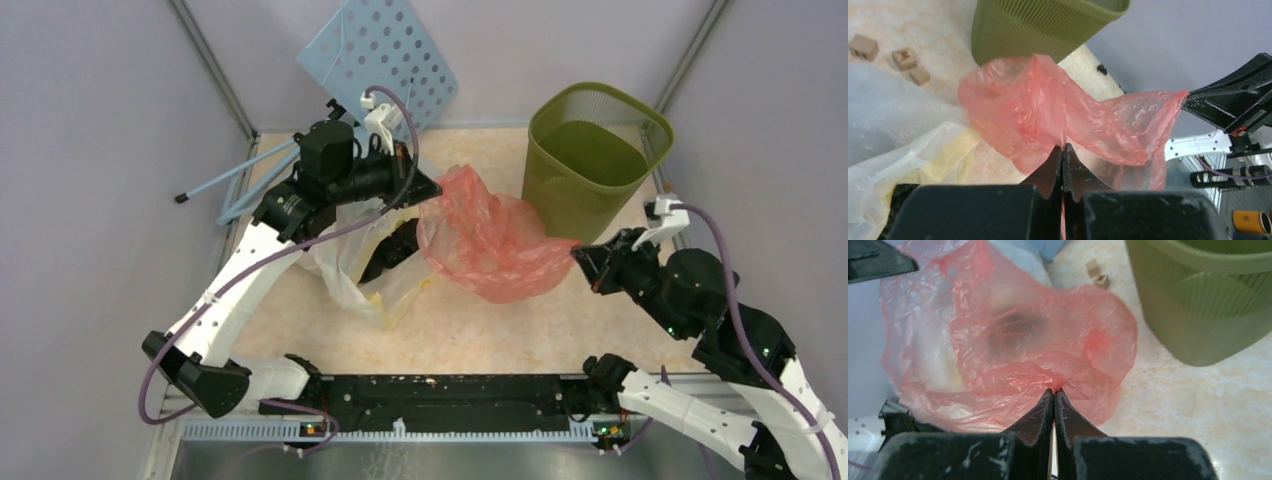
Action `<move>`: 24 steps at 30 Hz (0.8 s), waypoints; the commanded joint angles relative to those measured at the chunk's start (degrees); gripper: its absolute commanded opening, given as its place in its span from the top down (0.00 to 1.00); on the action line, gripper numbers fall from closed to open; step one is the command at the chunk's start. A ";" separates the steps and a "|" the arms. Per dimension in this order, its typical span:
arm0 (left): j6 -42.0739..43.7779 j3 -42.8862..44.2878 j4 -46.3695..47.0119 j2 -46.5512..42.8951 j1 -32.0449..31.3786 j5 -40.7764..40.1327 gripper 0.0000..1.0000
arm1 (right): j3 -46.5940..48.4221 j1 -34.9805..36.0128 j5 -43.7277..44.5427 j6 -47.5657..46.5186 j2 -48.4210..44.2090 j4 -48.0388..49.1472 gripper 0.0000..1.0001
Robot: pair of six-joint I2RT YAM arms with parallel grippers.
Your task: Put the trash bags into the trash bin
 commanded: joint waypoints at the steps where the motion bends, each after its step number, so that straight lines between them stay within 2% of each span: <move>1: -3.70 3.36 8.17 -2.74 2.02 1.58 1.00 | 4.95 -0.18 11.39 -1.14 0.21 -1.22 1.00; 8: -6.34 8.43 12.05 -0.25 3.76 1.41 1.00 | 8.99 -0.18 10.38 -5.60 6.92 2.55 1.00; 12: -6.53 7.70 14.13 -1.88 4.15 0.06 1.00 | 13.17 -0.20 9.85 -6.44 14.31 -1.93 1.00; 16: -4.53 4.98 15.09 -4.06 4.40 0.73 1.00 | 11.42 -0.24 0.83 -8.29 17.75 -5.14 1.00; 17: -4.22 2.88 16.34 -4.40 4.39 2.13 1.00 | 10.17 -0.18 -2.74 -9.61 17.50 -4.93 0.96; 18: -4.07 1.12 17.59 -4.60 4.34 3.75 1.00 | 8.76 -0.22 -5.53 -10.44 16.96 -4.46 0.87; 21: -4.16 -3.53 21.13 -4.34 4.38 7.65 1.00 | 4.75 -0.18 -14.12 -13.59 13.79 -1.62 0.53; 24: -5.16 -5.60 23.23 -3.23 4.34 10.23 1.00 | 3.16 -0.18 -19.54 -16.11 11.08 2.21 0.40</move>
